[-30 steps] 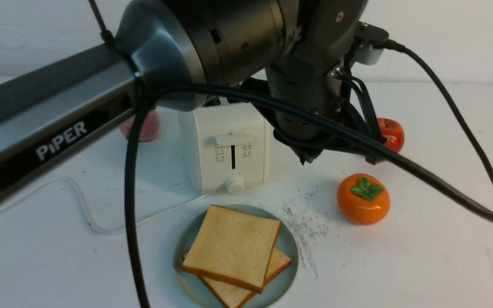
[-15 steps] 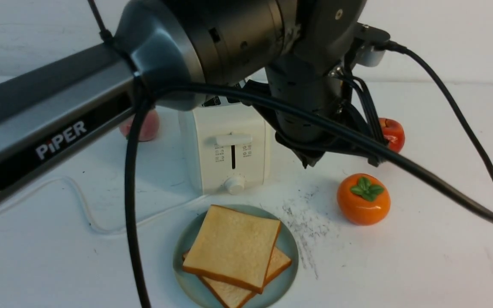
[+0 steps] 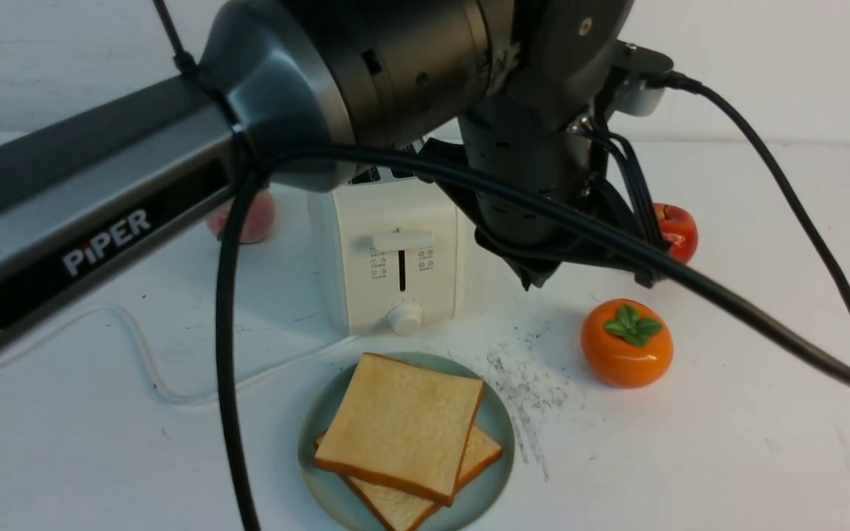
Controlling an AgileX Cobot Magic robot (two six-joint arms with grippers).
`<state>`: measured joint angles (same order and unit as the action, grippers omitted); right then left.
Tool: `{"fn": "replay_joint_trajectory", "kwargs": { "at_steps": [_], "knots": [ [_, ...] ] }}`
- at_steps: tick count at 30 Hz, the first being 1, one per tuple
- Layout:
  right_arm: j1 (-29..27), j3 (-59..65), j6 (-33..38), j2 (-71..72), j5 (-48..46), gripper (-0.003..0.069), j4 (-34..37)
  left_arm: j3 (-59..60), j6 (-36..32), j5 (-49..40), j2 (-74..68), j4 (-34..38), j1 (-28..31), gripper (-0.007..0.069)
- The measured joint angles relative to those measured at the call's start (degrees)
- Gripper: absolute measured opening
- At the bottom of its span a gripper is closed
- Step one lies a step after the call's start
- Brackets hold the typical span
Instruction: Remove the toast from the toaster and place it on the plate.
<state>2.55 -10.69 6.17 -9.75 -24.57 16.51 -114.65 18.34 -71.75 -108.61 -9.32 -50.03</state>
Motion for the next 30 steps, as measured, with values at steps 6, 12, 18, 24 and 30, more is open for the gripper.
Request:
{"fn": "replay_joint_trajectory", "kwargs": {
  "at_steps": [6,12,18,24,30],
  "knots": [
    [0.00,0.04,0.12,0.74,-2.49,0.0003,-0.78,0.00,0.00,0.00,0.00,0.00,0.00,-0.0014],
    [0.00,1.70,0.17,5.21,-3.58,0.0004,-8.11,0.00,0.05,0.00,0.00,0.00,0.00,-0.0014],
    [0.00,10.45,0.17,8.38,-1.59,0.0005,-11.02,0.00,0.05,0.00,0.00,0.50,0.00,-0.0013],
    [0.00,11.48,0.24,10.30,2.80,0.0012,-9.98,0.00,0.05,-0.01,0.00,0.51,0.00,-0.0013],
    [0.00,11.54,0.24,10.30,2.99,0.0017,-9.19,0.00,-1.11,-0.01,0.16,0.06,0.00,-0.0013]
  ]
}}
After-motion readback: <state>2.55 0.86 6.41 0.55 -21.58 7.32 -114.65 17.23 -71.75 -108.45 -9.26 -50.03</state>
